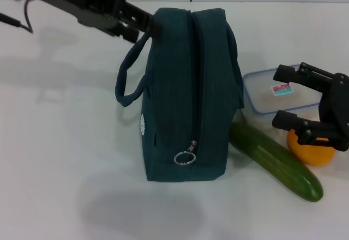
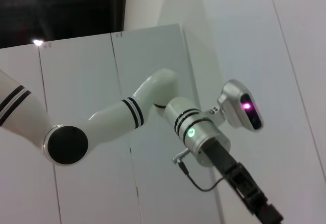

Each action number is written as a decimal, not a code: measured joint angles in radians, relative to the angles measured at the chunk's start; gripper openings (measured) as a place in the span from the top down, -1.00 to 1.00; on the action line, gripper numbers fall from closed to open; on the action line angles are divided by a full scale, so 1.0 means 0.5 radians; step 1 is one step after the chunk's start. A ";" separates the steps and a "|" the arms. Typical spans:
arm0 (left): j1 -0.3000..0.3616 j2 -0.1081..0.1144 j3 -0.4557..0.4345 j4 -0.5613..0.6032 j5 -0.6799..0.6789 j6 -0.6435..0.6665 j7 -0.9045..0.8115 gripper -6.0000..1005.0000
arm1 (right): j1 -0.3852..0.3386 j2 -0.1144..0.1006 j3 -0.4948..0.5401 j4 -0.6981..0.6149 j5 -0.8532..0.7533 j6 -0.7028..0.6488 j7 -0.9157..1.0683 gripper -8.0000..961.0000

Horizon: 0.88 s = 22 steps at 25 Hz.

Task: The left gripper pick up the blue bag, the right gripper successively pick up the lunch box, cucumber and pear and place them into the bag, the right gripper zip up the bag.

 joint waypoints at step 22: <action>-0.040 -0.103 0.014 -0.223 0.054 -0.136 -0.014 -0.34 | -0.040 0.000 0.000 0.028 -0.009 -0.017 -0.058 -0.79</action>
